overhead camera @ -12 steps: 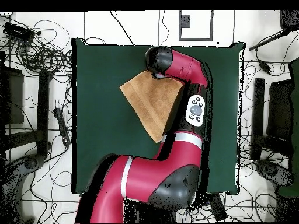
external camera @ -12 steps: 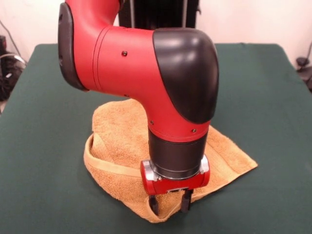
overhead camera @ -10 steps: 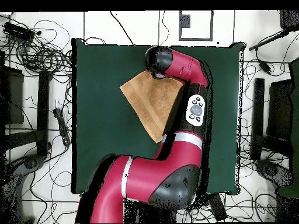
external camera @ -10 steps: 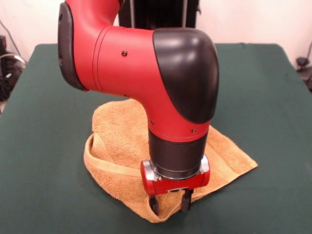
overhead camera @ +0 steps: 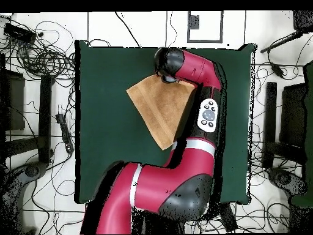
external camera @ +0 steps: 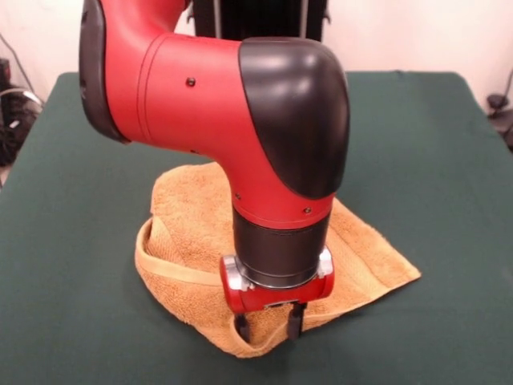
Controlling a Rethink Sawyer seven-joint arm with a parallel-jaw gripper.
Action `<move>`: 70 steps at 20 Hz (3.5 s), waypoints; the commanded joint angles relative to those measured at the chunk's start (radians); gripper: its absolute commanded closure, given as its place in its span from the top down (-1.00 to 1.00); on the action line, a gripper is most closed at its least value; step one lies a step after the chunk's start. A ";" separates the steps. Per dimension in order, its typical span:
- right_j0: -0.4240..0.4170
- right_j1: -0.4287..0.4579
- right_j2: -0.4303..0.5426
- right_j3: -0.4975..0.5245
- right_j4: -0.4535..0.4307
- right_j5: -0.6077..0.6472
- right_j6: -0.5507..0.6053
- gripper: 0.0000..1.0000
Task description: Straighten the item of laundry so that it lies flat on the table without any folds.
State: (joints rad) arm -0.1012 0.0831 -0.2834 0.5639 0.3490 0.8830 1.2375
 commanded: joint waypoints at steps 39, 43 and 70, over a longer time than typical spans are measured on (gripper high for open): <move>-0.019 -0.033 0.075 0.067 -0.088 0.040 0.087 1.00; -0.018 -0.050 0.078 0.095 -0.093 0.044 0.068 1.00; -0.004 -0.218 0.111 0.207 -0.109 0.092 0.066 1.00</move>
State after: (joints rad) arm -0.1131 -0.1839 -0.2833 0.6434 0.2793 0.9595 1.2375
